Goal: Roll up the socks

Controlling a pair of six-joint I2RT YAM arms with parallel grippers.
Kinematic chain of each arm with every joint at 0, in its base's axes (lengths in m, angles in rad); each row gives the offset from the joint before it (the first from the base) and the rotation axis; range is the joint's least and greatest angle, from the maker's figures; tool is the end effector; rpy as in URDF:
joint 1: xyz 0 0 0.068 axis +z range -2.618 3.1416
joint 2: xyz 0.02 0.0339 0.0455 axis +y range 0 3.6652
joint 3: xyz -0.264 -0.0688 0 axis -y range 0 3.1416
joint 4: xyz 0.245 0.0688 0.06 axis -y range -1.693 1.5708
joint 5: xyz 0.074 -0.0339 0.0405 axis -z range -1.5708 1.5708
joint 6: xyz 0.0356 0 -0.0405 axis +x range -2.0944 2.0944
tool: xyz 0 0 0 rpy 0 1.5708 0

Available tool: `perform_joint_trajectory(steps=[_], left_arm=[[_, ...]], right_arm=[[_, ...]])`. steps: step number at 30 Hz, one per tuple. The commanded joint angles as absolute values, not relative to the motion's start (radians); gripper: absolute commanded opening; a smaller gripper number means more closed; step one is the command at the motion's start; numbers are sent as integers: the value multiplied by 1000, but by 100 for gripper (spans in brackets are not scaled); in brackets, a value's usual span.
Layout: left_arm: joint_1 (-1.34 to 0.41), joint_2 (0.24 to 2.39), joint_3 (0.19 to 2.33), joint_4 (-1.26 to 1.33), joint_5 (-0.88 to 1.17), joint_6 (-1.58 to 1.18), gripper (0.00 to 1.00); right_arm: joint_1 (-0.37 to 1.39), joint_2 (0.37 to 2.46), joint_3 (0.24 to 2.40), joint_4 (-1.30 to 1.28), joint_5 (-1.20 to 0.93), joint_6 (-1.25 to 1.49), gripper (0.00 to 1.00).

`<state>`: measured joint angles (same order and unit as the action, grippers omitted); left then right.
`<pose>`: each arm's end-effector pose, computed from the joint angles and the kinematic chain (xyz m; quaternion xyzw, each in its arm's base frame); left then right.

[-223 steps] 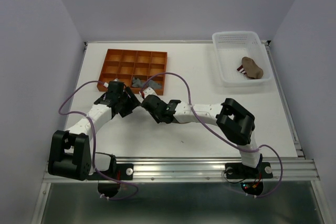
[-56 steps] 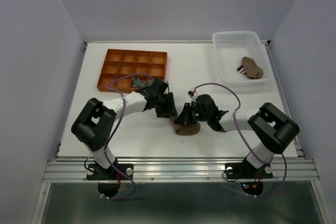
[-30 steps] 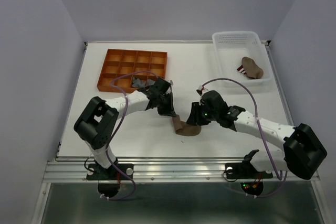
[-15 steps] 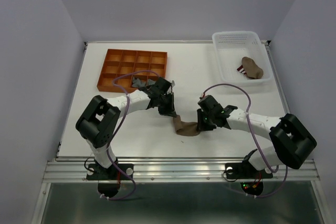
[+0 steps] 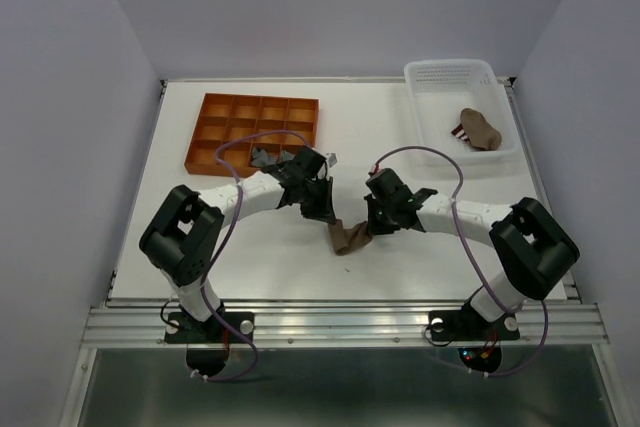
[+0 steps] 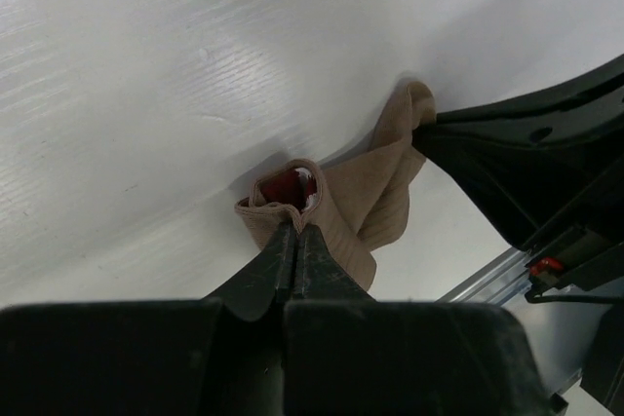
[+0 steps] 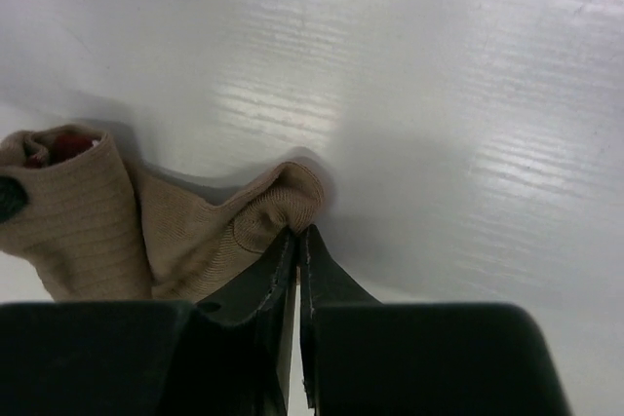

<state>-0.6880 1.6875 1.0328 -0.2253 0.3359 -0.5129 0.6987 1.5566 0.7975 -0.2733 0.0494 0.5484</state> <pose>0.2631 -0.2314 0.1912 0.1375 0.9192 -0.3184 0.1865 0.2243 0.1861 0.1583 -0.0658 0.9615 0.1359 0.2297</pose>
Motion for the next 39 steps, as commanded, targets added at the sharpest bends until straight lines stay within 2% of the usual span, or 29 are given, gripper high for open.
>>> perform_joint_trajectory(steps=[1,2,7,12,22,32,34,35,39], left_arm=[[-698,1629,1046,-264,342,-468,0],[-696,1620,1046,-270,333,-462,0],[-698,1632,1068,-336,262,-431,0],[-707,1628,1054,-267,380,-423,0],[-738,1635,1035,-181,443,-448,0],[-738,1701,1048,-319,255,-505,0],[-738,1695,1052,-344,232,-520,0],[-738,1687,1057,-347,221,-523,0],[-738,1686,1069,-351,207,-554,0]], right_arm=[[673,1615,821,-276,127,502,5],[663,1618,827,-285,130,496,3],[644,1626,862,-331,184,445,1],[644,1643,884,-336,181,414,1],[644,1683,939,-311,146,394,2],[644,1666,948,-313,169,382,5],[644,1666,946,-313,169,383,8],[644,1661,945,-313,164,382,16],[644,1614,943,-305,97,331,24]])
